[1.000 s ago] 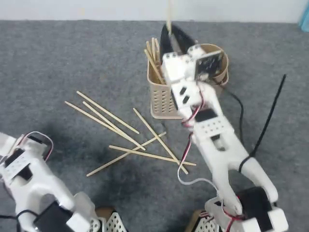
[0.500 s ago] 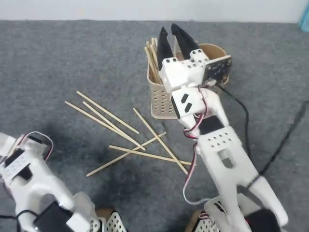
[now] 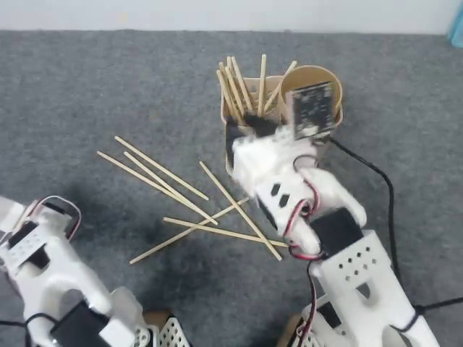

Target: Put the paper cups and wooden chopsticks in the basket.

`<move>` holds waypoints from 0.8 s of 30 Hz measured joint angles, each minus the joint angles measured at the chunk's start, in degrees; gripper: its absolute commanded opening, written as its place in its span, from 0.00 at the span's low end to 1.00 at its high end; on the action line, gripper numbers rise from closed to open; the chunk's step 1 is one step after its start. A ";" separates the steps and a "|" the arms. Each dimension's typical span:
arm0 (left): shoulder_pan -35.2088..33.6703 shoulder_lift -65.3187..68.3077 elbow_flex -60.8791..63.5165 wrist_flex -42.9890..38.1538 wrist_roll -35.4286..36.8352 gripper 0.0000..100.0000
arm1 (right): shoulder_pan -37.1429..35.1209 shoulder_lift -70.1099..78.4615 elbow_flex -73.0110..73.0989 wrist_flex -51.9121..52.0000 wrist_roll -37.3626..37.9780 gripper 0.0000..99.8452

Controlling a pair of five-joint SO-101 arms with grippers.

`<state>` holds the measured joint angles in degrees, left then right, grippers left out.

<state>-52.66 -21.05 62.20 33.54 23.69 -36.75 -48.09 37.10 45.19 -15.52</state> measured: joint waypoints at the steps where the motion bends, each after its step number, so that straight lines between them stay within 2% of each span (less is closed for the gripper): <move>1: 0.00 0.00 0.00 0.00 0.00 0.11 | -0.70 -0.09 0.00 2.73 0.00 0.10; 4: 0.09 0.00 0.00 0.00 0.00 0.11 | -2.81 -0.09 0.44 8.35 0.26 0.11; 7: 0.09 0.00 0.00 0.00 0.00 0.11 | -5.36 -0.18 4.75 9.67 0.26 0.11; 14: 0.09 0.00 0.00 0.00 -0.44 0.11 | -6.42 -0.18 18.20 5.54 7.65 0.10; 24: 0.09 0.00 0.00 0.00 -3.34 0.11 | -6.86 3.69 20.66 3.52 8.35 0.10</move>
<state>-52.57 -21.05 62.20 33.54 20.35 -43.60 -44.40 57.76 48.70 -7.16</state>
